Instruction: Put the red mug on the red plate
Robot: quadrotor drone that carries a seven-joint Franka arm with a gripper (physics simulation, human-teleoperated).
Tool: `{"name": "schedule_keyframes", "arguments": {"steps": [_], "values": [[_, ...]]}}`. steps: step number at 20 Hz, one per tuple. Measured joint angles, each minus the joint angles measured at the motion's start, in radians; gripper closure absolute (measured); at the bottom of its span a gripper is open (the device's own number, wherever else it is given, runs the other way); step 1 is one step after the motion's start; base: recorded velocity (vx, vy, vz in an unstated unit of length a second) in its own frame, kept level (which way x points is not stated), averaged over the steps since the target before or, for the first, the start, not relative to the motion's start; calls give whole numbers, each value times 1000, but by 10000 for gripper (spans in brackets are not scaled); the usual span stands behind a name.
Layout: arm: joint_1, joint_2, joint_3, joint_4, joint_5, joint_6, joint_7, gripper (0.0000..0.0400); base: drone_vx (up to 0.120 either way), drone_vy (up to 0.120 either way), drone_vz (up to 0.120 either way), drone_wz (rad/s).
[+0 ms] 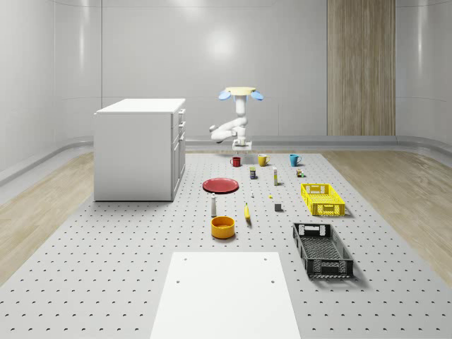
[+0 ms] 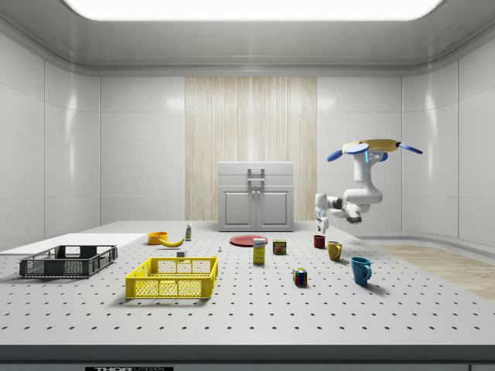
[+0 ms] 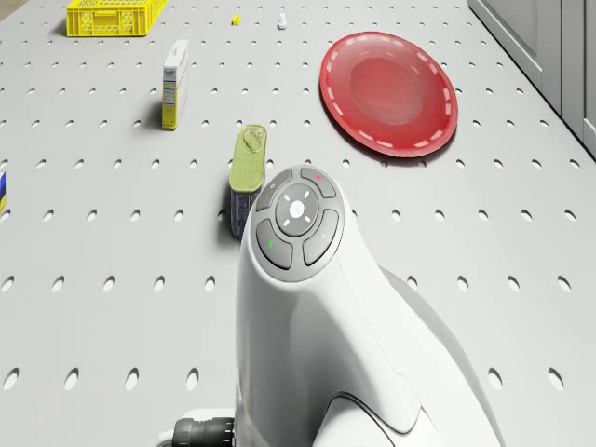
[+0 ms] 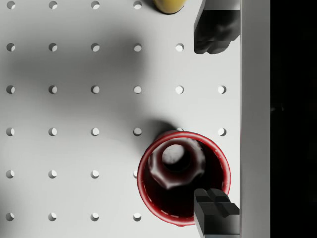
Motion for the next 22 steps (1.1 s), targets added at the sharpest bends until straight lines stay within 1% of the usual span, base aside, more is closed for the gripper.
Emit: {"name": "schedule_keyframes", "arguments": {"steps": [9,15,22], "values": [[-14,-46,7,4,17,44,13,0,0,-4,-120,0],[-4,-86,-26,12,-6,93,1,0,0,0,-7,0],[-8,-116,-32,16,-5,125,4,0,0,0,0,0]]}}
